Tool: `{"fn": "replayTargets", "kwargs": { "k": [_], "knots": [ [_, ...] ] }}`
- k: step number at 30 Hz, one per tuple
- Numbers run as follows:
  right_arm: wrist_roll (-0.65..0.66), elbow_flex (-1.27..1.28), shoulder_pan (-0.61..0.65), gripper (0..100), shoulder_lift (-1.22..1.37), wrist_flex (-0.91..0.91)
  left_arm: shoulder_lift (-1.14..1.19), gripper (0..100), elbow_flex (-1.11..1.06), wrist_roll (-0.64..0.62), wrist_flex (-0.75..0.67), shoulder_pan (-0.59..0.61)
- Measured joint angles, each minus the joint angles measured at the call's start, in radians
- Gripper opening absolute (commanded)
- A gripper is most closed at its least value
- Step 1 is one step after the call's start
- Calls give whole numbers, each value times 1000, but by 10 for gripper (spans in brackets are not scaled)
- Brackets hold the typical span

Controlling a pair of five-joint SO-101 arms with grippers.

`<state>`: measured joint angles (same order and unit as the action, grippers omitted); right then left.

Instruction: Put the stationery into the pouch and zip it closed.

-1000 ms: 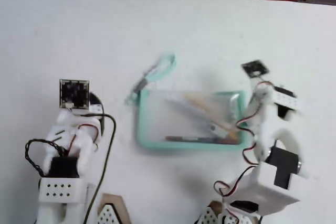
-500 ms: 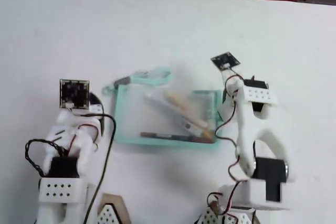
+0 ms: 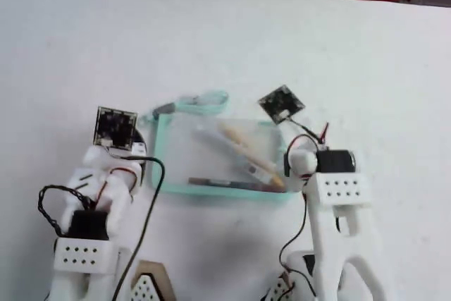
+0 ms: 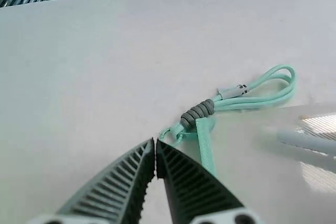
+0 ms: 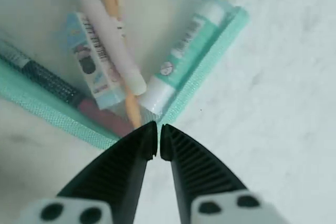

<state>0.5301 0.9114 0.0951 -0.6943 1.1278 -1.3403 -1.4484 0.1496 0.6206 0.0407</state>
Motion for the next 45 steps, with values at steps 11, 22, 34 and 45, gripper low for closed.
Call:
{"fn": "replayTargets", "kwargs": {
  "k": [11, 22, 34, 45],
  "knots": [
    [-213, -310, -35, 17, -21, 92, 0, 24, 333, 0, 176, 54],
    [-339, -644, -34, 17, -180, 373, -34, 24, 804, 0, 624, 63],
    [-341, -377, -34, 17, -936, 282, -474, 25, 585, 103, 528, 66],
    [-342, -307, -34, 18, -1112, 331, -482, 25, 353, 103, 473, 66]
  ]
}}
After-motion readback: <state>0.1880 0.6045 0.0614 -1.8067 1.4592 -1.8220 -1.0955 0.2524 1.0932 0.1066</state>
